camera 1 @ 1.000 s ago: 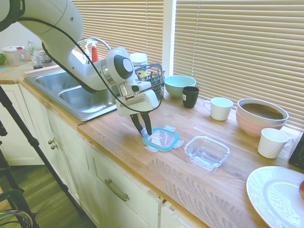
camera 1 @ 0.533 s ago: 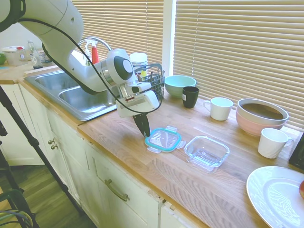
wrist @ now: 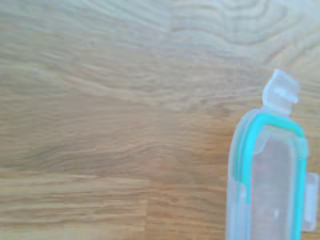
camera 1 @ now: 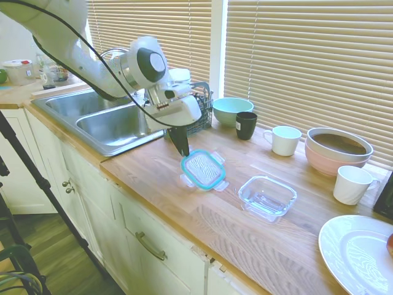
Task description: Cover the lid of the food container
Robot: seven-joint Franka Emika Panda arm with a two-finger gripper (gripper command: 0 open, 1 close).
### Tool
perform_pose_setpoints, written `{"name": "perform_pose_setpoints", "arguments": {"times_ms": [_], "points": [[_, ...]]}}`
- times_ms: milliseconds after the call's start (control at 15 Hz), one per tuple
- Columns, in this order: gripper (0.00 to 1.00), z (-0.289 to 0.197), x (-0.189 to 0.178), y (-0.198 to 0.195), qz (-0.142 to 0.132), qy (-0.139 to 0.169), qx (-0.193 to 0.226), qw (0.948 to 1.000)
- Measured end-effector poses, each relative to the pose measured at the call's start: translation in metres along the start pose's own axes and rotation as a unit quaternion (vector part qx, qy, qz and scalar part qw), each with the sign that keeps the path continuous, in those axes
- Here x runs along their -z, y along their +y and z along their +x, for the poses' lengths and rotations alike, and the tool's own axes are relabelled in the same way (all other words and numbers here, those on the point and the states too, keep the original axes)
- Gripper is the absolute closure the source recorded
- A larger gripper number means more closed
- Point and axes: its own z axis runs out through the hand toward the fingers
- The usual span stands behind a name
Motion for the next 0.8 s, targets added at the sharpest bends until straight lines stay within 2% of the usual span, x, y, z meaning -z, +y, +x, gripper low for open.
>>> {"name": "perform_pose_setpoints", "arguments": {"times_ms": [200, 400, 800], "points": [[1.0, 0.006, 0.038, 0.029, 0.034, -0.01, -0.004, 0.9994], [1.0, 0.013, 0.058, 0.066, 0.059, -0.023, -0.011, 0.9979], [1.0, 0.041, 0.059, 0.142, 0.1, -0.05, -0.028, 0.9933]]}}
